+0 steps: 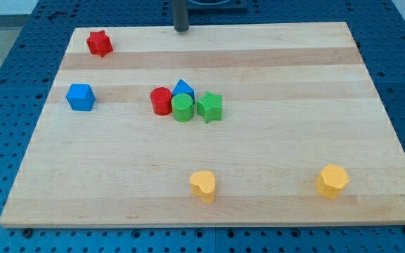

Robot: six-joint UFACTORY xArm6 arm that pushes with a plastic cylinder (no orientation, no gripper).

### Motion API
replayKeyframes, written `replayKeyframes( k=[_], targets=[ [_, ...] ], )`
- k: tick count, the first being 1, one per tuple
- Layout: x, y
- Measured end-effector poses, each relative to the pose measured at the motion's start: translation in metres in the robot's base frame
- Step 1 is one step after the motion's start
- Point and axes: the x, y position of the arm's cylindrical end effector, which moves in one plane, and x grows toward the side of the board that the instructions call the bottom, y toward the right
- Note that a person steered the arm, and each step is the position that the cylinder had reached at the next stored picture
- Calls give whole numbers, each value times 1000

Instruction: Push the red star towards the blue cube

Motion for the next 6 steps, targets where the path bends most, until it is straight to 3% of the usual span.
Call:
replayKeyframes(
  k=[2, 3, 4, 5, 6],
  targets=[
    [0, -66],
    [0, -151],
    [31, -184],
    [60, -123],
    [63, -77]
  ],
)
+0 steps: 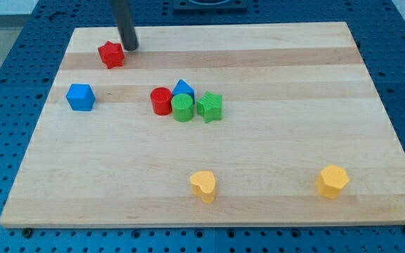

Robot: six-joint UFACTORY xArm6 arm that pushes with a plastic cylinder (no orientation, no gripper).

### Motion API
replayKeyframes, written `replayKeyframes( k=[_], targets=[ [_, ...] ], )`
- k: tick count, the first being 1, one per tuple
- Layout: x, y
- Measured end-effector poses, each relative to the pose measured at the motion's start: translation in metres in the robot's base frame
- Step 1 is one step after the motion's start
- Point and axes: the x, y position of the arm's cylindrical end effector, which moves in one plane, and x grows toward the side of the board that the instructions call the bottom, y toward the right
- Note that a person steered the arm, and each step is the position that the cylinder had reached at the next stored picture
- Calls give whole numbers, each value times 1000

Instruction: Push the red star towards the blue cube

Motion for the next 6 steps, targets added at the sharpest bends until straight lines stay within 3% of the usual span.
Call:
replayKeyframes(
  k=[1, 2, 3, 4, 6],
  targets=[
    [-14, -6],
    [-62, -37],
    [-34, -109],
    [26, -99],
    [-15, -66]
  ],
)
